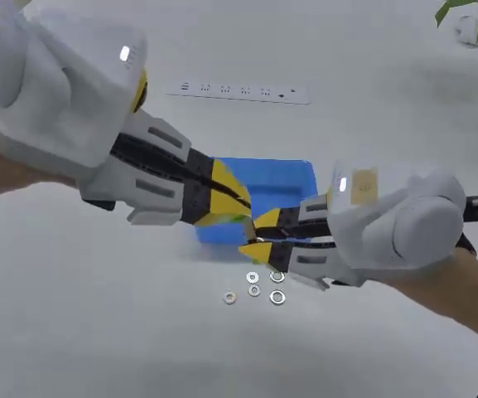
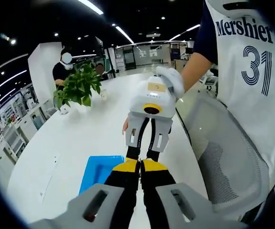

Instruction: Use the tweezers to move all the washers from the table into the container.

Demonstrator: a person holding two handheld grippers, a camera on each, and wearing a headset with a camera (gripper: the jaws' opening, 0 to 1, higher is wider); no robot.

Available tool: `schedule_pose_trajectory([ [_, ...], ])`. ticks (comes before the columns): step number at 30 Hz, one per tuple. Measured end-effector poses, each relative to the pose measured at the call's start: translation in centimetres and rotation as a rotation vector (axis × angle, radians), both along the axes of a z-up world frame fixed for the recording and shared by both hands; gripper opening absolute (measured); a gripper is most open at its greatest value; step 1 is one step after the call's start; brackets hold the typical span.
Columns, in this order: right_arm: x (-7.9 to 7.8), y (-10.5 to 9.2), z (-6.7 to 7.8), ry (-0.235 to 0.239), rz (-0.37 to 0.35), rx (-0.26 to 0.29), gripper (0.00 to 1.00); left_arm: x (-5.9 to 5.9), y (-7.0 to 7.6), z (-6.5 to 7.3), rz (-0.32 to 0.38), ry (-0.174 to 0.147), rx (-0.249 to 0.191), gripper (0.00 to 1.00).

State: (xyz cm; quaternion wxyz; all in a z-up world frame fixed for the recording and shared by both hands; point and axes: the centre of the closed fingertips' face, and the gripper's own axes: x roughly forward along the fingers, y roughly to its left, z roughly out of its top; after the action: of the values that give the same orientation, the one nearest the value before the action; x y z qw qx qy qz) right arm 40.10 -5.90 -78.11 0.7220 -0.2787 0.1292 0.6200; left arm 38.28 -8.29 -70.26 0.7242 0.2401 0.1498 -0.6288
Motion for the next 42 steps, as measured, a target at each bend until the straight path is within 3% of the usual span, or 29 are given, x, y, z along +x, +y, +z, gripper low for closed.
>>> schedule_pose_trajectory([
  [9, 3.1, 0.2, 1.9, -0.067, 0.012, 0.003, 0.1, 2.7, 0.3, 1.6, -0.002, -0.053, -0.006, 0.05],
  [13, 4.2, 0.3, 2.0, -0.078, 0.005, 0.006, 0.1, 3.0, 0.2, 1.5, -0.005, -0.064, 0.002, 0.05],
  [18, 5.7, 0.4, 1.5, -0.077, -0.009, 0.008, 0.1, 4.4, 0.1, 1.0, -0.009, -0.064, 0.009, 0.05],
  [26, 7.9, 0.8, -1.0, -0.027, -0.028, -0.01, 0.1, 7.0, 0.1, -1.2, 0.003, -0.03, 0.009, 0.05],
  [28, 8.4, 0.9, -2.0, -0.016, -0.029, -0.026, 0.1, 8.7, 0.5, -2.7, 0.015, -0.008, 0.009, 0.05],
  [35, 8.8, 1.1, -4.9, 0.044, -0.033, -0.061, 0.1, 9.5, 0.6, -5.2, 0.023, 0.047, 0.039, 0.05],
  [42, 9.1, 1.1, -6.6, 0.1, -0.055, -0.067, 0.1, 10.4, 0.6, -6.7, 0.028, 0.081, 0.052, 0.05],
])
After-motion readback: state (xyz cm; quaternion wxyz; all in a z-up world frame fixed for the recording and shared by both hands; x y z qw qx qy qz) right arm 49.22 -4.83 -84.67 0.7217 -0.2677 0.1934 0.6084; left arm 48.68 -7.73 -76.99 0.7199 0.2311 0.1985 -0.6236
